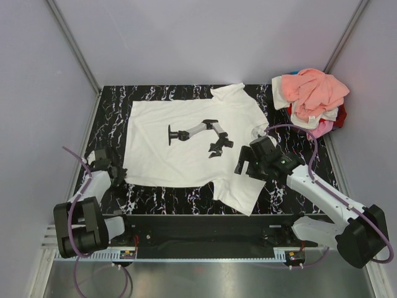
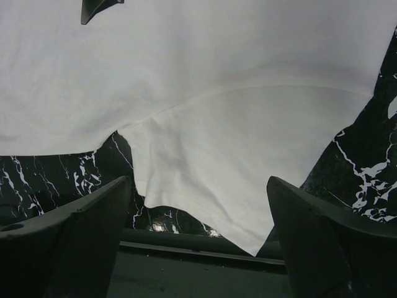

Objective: Fold and stack the t-shirts
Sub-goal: Flatten the tshirt out

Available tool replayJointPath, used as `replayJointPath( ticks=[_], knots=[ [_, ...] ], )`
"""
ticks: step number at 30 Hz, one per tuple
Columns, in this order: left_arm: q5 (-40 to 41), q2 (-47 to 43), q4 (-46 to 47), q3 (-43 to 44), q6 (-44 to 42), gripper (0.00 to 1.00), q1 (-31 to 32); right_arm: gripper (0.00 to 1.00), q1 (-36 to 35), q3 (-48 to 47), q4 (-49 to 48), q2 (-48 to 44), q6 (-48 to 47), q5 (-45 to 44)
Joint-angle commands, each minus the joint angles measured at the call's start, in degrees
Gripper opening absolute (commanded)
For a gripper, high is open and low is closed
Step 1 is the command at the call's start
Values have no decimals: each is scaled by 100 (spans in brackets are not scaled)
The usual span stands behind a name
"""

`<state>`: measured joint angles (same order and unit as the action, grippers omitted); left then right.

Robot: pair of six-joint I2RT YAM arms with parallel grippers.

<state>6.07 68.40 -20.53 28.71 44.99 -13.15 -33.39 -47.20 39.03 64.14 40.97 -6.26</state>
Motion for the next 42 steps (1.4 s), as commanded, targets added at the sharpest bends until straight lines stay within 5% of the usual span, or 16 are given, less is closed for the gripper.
replayJointPath(
  ticks=[1,4,13,24,32,34,42],
  knots=[
    [-26,-89,146,-164,-105,0,-21,99,-45,-43,324,-244,112,-287],
    [-35,-213,190,-234,-122,0,-21,100,-45,-105,1035,-402,463,-604],
    [-176,-310,287,-287,-210,0,-13,94,-352,1098,1362,-938,1211,485],
    [-281,-362,331,-322,-245,0,-12,58,-608,1081,643,617,825,811],
    [-281,-398,348,-340,-219,0,-21,53,-616,836,378,1512,509,1092],
    [-281,-406,357,-340,-219,0,-13,37,-608,826,308,1610,482,1127],
    [-273,-415,357,-348,-201,0,-21,7,-616,958,167,1505,456,1136]
  ],
)
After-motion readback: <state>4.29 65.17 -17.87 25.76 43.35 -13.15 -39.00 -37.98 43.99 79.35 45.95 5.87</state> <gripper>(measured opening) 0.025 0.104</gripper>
